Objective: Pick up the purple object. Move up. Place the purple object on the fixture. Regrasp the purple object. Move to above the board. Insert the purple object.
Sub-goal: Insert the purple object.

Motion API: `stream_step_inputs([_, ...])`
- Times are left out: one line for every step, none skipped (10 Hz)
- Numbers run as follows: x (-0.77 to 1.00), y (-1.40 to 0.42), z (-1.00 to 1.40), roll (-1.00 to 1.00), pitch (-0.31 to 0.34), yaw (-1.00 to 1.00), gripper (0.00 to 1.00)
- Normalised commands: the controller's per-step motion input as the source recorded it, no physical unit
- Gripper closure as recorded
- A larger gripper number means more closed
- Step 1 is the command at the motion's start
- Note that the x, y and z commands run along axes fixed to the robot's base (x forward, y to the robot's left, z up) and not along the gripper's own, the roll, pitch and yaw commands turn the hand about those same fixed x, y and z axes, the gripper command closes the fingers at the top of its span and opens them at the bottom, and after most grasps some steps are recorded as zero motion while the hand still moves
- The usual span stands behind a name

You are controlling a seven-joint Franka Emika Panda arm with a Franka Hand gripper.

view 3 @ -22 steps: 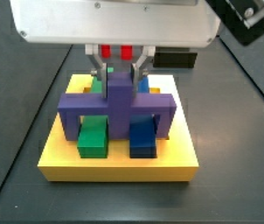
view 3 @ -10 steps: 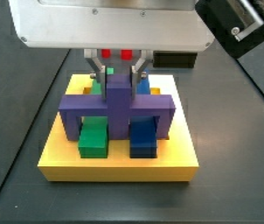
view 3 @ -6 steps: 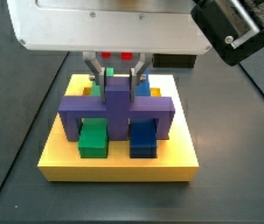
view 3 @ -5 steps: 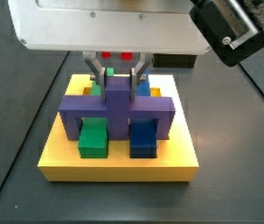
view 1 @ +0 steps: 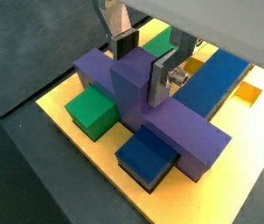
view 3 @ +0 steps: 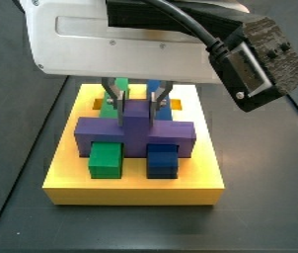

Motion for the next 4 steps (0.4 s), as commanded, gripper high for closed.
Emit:
stream_step_inputs([-0.09, 0.00, -1.00, 0.00, -0.076, 0.00, 1.00])
stream_step_inputs([0.00, 0.06, 0.00, -0.04, -0.030, 0.00, 1.00])
stream_step_inputs([0.00, 0.00, 0.00, 0.01, 0.000, 0.00, 1.00])
stream_step_inputs([0.00, 0.00, 0.00, 0.00, 0.000, 0.00, 1.00])
